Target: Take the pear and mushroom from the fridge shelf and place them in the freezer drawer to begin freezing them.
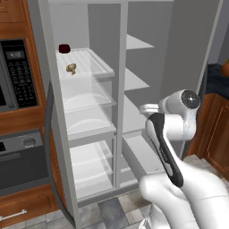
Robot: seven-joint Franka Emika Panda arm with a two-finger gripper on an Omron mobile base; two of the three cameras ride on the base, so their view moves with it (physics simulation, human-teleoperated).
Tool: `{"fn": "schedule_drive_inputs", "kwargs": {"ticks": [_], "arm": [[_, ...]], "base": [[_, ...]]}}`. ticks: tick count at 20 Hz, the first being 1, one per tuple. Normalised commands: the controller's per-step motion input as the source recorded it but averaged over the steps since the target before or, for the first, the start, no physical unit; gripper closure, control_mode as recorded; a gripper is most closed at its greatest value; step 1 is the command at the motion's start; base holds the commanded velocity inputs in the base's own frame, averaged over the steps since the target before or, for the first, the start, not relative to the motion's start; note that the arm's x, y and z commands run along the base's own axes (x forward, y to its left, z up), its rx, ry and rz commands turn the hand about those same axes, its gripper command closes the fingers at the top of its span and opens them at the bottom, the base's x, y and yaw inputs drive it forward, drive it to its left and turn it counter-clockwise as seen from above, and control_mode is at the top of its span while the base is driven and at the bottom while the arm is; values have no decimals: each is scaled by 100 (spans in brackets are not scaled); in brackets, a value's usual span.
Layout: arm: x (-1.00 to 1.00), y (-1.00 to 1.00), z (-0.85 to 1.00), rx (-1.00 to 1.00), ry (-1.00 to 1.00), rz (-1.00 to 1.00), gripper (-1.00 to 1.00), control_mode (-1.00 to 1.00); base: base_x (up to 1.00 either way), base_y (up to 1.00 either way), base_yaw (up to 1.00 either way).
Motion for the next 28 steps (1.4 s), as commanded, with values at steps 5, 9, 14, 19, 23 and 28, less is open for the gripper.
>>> {"fn": "schedule_drive_inputs", "kwargs": {"ticks": [5,9,14,19,23,28], "arm": [[0,28,39,0,-1,0,-100,-100],[0,0,0,0,0,0,-100,-100],[-8,0,0,0,0,15,-100,-100],[-15,2,0,0,0,24,-100,-100],[-2,10,0,0,0,5,-100,100],[0,0,0,0,0,0,-100,100]], "base": [[0,0,0],[0,0,0],[0,0,0],[0,0,0],[0,27,4],[0,47,7]]}}
